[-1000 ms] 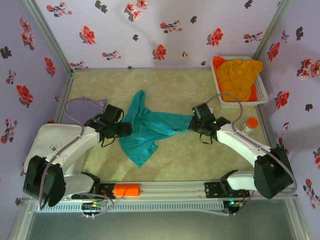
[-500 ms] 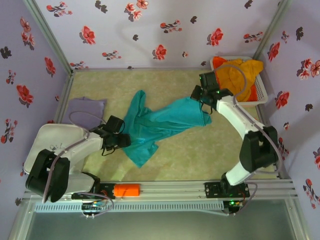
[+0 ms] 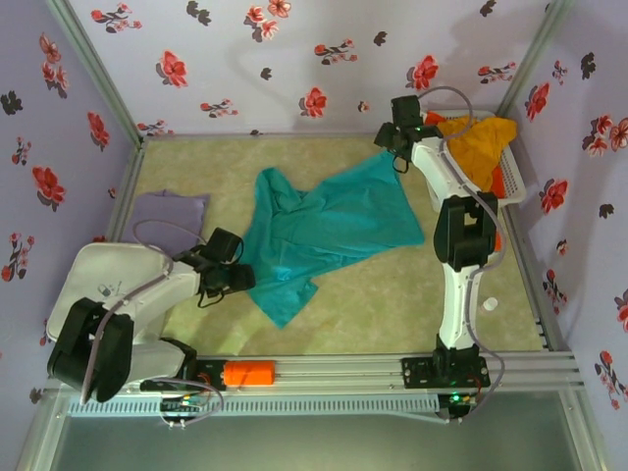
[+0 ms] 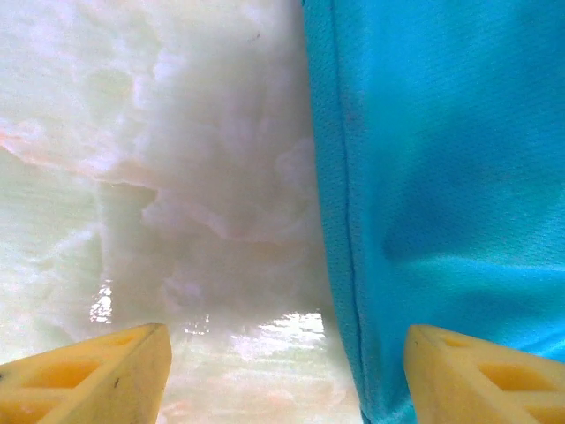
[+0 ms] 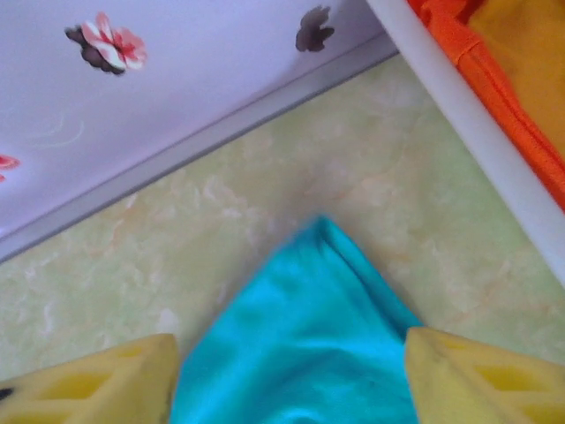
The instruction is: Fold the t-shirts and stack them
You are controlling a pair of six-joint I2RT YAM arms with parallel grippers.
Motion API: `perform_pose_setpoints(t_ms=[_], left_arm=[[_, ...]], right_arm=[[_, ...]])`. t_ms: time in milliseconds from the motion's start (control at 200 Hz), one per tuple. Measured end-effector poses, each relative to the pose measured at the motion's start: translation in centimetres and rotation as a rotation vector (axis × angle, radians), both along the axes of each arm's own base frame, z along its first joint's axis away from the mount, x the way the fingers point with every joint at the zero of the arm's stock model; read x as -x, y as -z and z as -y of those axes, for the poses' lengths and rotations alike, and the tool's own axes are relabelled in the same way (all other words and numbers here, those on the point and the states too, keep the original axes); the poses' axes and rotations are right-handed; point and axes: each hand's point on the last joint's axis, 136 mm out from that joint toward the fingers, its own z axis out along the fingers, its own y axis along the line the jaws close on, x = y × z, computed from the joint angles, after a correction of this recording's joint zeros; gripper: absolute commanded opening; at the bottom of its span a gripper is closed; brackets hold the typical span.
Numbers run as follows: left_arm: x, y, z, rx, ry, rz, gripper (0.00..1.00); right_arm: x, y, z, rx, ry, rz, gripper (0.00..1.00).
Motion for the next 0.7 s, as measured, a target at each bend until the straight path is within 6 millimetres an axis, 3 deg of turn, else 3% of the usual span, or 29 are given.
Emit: perform_pose_setpoints(t_ms=[55,135,270,365,525,700], left_arm=[[-0.5,-0.9,0.3,0.005,0.008,0.017,0.71],[-2.1,-3.3,1.1,0.016,0.039,0.066,0.71],[-6.0,-7.6,2.6,0.004,0.108,0.164,0.72],[-9.0,-9.6,3.7,-0.023,0.155,0.201,0.73],[-13.3,-10.5,5.8,-0.055,0.215,0.207,0.74],[-16.4,-10.1,8.2,-0.052,0.253,0.196,0.77]], right_arm=[[0.6,0.6,0.0,0.004,-0.004,-0.023,0.93],[2.3,1.6,-0.3,0.007,-0.036,-0.050,0.96],[7.3,3.1,-0.8,-0.023,-0.082,-0.121,0.96],[10.1,3.0,-1.3,-0.052,-0.117,-0.134,0.96],[14.5,3.6,-2.3,-0.076,-0.169,-0.151,0.96],[18.8,7.6,-2.4,-0.056,-0.195,-0.241,0.96]])
